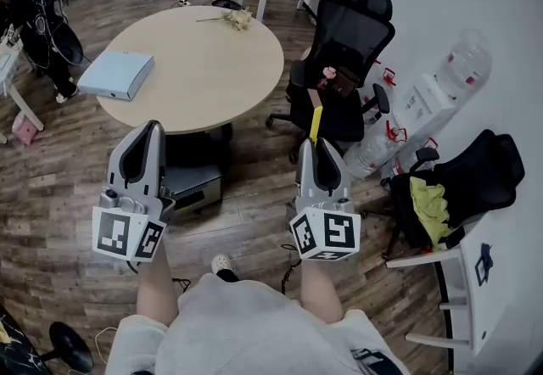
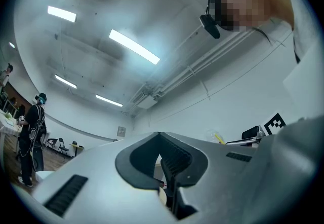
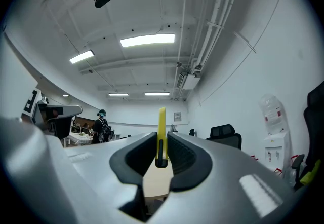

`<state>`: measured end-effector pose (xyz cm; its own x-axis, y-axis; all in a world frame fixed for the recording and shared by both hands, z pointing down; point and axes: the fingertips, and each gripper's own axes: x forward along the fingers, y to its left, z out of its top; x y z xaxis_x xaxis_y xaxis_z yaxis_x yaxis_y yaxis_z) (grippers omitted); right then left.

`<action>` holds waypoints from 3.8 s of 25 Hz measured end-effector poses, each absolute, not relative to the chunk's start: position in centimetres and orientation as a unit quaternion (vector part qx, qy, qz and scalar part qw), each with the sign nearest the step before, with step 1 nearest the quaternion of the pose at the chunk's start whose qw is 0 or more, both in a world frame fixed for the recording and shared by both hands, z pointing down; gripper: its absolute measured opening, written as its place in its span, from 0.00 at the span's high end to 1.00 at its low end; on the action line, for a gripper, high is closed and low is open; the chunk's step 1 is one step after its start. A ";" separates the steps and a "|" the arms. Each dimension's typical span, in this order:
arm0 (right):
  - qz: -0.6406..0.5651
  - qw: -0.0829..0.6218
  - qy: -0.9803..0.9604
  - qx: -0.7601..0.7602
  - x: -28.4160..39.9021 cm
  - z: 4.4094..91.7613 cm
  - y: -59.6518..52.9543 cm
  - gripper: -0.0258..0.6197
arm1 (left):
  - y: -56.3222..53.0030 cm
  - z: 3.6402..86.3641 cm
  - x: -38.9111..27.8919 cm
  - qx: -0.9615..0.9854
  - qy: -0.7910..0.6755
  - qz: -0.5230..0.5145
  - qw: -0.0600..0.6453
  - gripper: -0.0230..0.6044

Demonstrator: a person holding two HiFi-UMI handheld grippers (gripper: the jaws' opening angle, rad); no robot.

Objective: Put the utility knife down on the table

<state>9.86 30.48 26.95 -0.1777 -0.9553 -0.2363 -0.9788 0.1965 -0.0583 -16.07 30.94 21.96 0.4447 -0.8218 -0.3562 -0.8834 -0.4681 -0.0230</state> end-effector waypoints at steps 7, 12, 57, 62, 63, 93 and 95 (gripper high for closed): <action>0.052 0.116 0.765 -0.631 9.2 27.0 26.4 0.84 | 26.9 21.9 -16.6 -0.846 0.500 0.152 0.106 0.95; 0.050 0.120 0.765 -0.630 8.3 27.3 24.5 0.84 | 25.0 22.4 -17.4 -0.847 0.499 0.148 0.103 0.95; 0.053 0.144 0.814 -0.560 18.3 25.1 -7.8 0.84 | -3.5 20.9 -6.3 -0.809 0.555 0.153 0.122 0.95; 0.048 0.141 0.816 -0.559 18.8 25.8 -9.3 0.84 | -5.3 21.2 -5.5 -0.810 0.553 0.150 0.121 0.95; 0.047 0.139 0.816 -0.559 18.8 26.0 -9.8 0.84 | -5.9 21.3 -5.4 -0.811 0.553 0.150 0.119 0.95; 0.004 0.101 0.836 -0.539 10.4 28.3 -32.3 0.84 | -26.7 24.1 -13.3 -0.801 0.575 0.148 0.074 0.95; -0.008 0.086 0.838 -0.538 9.8 29.7 -33.4 0.84 | -27.6 24.8 -13.7 -0.801 0.578 0.145 0.066 0.95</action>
